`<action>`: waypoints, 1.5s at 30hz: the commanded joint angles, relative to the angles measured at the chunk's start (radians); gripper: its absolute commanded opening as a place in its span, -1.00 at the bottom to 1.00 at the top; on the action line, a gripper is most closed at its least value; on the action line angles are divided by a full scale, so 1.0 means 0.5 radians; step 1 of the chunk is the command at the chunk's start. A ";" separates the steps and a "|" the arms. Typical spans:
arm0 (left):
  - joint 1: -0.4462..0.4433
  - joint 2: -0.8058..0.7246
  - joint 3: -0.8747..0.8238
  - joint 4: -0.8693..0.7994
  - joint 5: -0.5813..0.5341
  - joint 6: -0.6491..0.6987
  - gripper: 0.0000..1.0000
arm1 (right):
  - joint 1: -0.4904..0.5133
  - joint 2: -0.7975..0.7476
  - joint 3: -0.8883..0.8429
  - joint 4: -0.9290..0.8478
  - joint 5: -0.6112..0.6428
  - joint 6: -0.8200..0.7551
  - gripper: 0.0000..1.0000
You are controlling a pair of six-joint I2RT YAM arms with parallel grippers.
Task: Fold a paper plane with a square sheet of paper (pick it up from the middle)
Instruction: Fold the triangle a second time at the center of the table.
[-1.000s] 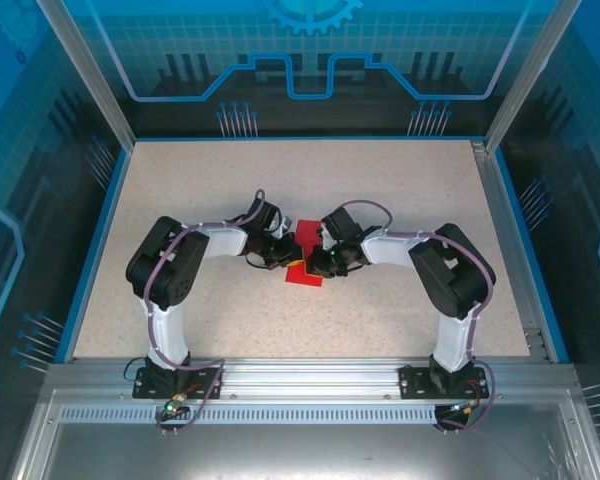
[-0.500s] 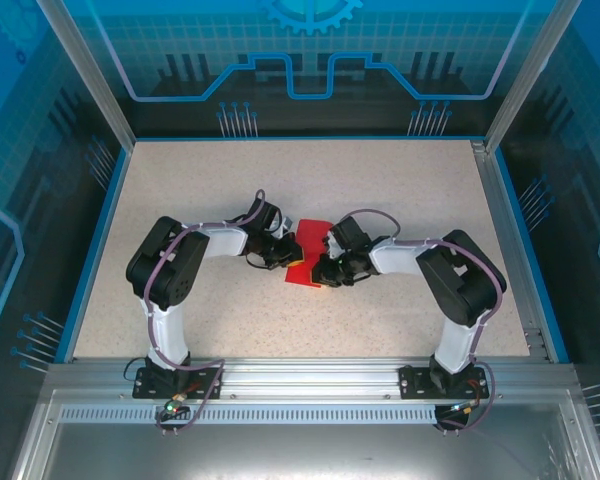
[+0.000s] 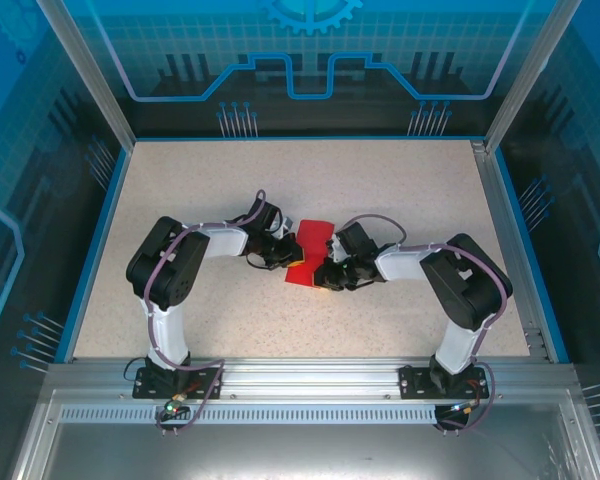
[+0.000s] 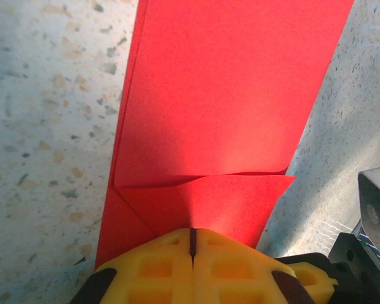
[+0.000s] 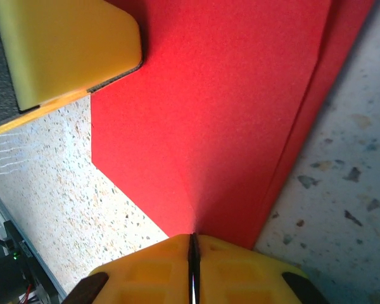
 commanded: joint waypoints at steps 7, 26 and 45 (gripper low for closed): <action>-0.008 0.023 0.004 -0.085 -0.028 0.013 -0.96 | -0.018 -0.043 -0.010 -0.161 0.030 0.006 -0.77; 0.009 0.023 0.035 -0.084 -0.066 0.018 -0.93 | -0.028 0.212 0.173 -0.258 0.131 -0.027 -0.87; 0.206 -0.046 0.208 -0.204 -0.052 0.115 -0.88 | -0.051 0.205 0.215 -0.313 0.037 -0.126 -0.83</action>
